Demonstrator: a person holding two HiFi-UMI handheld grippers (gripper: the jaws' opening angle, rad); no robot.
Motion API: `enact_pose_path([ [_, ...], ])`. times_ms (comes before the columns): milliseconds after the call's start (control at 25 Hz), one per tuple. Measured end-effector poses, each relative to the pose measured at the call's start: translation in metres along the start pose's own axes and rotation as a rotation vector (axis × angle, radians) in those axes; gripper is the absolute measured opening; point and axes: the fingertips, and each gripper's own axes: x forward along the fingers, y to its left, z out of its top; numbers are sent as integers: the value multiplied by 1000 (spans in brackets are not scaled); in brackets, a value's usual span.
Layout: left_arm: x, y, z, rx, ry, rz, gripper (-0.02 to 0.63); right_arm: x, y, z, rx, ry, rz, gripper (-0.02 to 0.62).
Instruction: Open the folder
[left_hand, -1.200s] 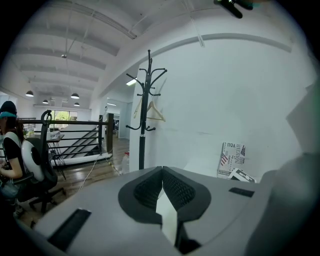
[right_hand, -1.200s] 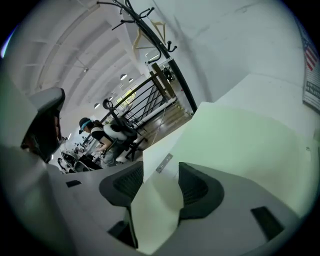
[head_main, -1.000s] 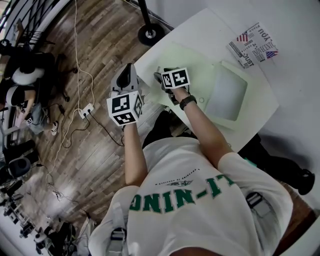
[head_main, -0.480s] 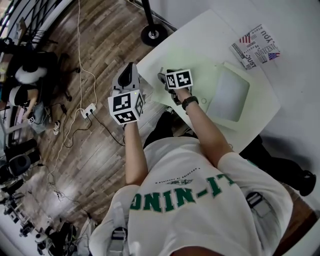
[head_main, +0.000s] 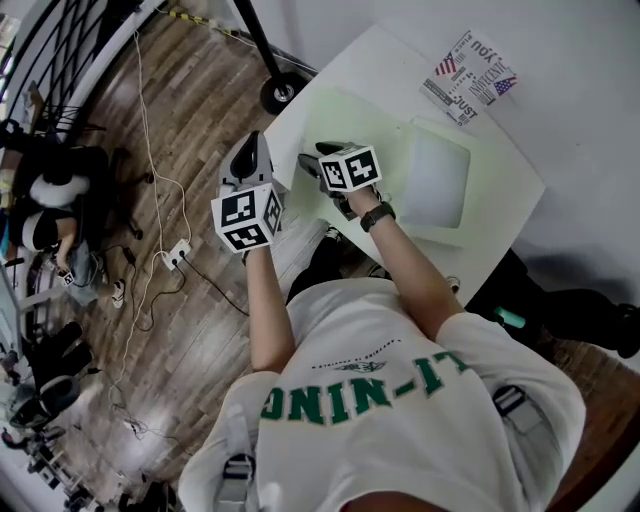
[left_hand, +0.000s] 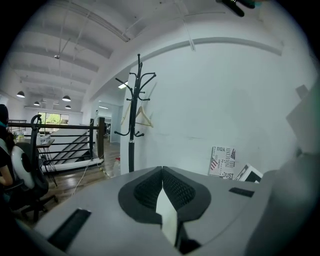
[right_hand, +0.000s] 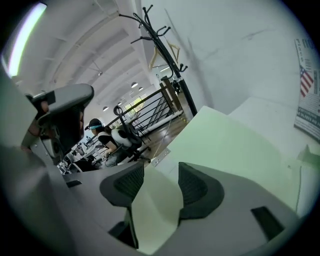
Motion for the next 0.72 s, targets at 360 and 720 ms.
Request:
enact_pose_path([
  [360,-5,-91,23,55,-53,-107,15,-109,-27,18,-11,-192,-57,235],
  [720,-8,-211,43,133,-92,-298,15,-252,-75,24,2,-426,-284,231],
])
